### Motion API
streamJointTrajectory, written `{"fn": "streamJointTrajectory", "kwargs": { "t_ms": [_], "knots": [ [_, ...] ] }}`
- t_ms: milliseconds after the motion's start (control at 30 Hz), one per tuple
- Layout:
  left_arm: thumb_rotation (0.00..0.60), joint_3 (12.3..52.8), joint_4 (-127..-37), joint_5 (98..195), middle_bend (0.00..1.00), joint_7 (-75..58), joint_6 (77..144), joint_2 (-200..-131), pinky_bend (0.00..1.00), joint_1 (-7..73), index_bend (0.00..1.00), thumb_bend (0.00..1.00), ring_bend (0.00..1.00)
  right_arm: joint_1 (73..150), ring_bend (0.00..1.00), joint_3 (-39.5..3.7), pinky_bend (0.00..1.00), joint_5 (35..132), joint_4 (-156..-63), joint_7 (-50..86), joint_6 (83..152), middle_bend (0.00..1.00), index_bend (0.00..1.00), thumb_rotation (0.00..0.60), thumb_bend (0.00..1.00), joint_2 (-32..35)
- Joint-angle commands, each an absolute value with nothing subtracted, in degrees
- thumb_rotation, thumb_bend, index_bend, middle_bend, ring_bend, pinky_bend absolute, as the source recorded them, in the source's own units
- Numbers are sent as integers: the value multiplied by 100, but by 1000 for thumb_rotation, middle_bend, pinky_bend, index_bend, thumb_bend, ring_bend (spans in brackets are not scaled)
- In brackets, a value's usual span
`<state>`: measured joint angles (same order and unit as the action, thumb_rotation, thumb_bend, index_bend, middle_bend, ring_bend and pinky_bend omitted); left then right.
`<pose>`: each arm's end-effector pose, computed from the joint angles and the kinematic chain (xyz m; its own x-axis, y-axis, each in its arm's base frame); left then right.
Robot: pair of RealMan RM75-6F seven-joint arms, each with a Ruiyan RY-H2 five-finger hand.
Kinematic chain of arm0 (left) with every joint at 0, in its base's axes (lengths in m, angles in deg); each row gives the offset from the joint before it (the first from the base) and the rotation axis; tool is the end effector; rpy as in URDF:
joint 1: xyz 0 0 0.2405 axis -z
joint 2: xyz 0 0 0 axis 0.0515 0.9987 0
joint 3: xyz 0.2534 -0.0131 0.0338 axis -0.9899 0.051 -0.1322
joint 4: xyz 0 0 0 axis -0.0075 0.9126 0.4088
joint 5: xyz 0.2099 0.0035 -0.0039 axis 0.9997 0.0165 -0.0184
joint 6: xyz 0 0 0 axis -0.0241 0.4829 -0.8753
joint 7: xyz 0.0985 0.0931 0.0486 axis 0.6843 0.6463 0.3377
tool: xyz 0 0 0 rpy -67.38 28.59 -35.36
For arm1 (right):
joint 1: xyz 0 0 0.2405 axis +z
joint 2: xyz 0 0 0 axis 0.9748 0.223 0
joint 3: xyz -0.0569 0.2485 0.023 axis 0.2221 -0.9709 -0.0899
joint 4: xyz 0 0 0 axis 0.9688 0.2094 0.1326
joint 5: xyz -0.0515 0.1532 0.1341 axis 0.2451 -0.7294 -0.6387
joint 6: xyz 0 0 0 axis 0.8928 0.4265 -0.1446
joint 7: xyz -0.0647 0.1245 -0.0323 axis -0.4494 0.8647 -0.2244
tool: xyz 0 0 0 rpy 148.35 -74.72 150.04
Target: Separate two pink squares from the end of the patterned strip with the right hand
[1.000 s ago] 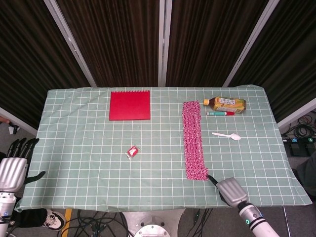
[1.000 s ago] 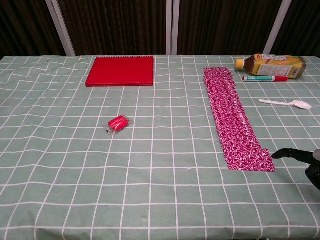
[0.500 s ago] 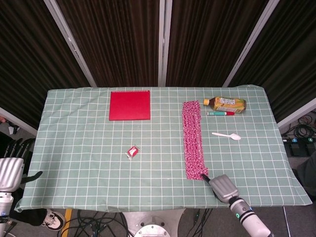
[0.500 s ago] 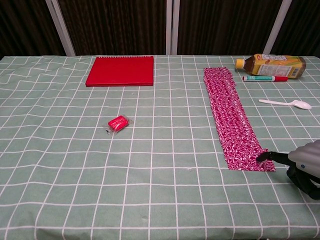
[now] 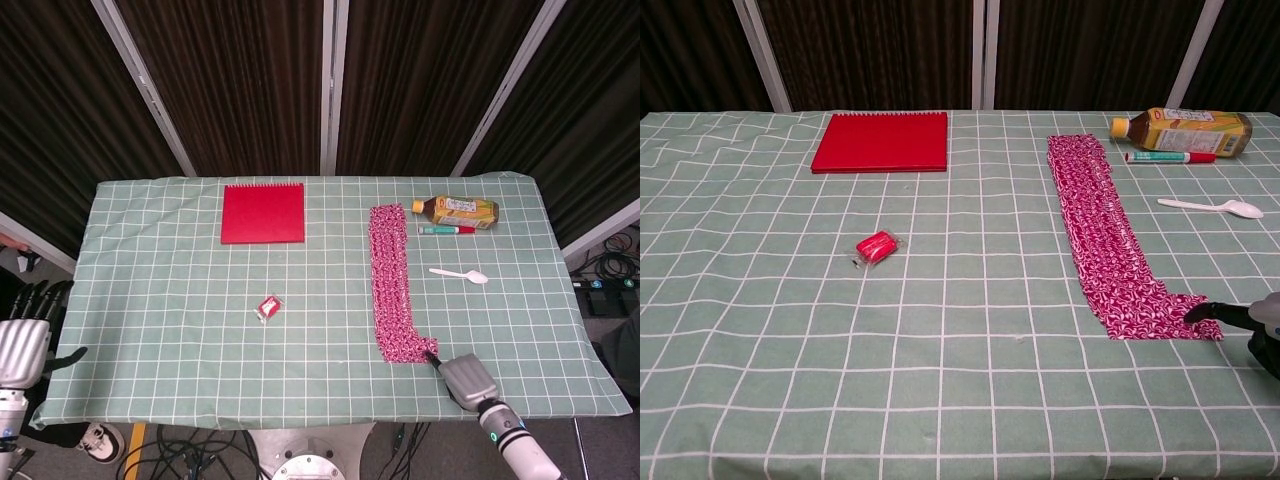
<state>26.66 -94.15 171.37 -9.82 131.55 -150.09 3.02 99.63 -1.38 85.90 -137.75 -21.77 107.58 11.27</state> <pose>-0.3286 0.1871 0.1507 0.4475 -0.0018 0.8943 0.8941 -0.0213 -0.4474 -0.2637 -0.1883 0.0130 0.6465 -0.5428 0.5362 -0.7542 -0.3488 0.5563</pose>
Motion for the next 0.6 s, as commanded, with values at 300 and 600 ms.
{"fn": "streamJointTrajectory", "kwargs": {
  "t_ms": [300, 600],
  "knots": [
    [600, 2662, -9436, 17136, 99, -917, 13135, -15017, 69, 312, 76, 60, 26, 9963, 791, -1, 681, 8472, -13619, -1921, 10731, 871, 102, 600, 1000, 1269],
    [600, 2663, -9430, 17123, 99, -926, 13113, -15017, 69, 316, 76, 60, 26, 9936, 791, 93, 681, 8330, -13576, -1873, 10794, 871, 101, 600, 1000, 1384]
  ]
}}
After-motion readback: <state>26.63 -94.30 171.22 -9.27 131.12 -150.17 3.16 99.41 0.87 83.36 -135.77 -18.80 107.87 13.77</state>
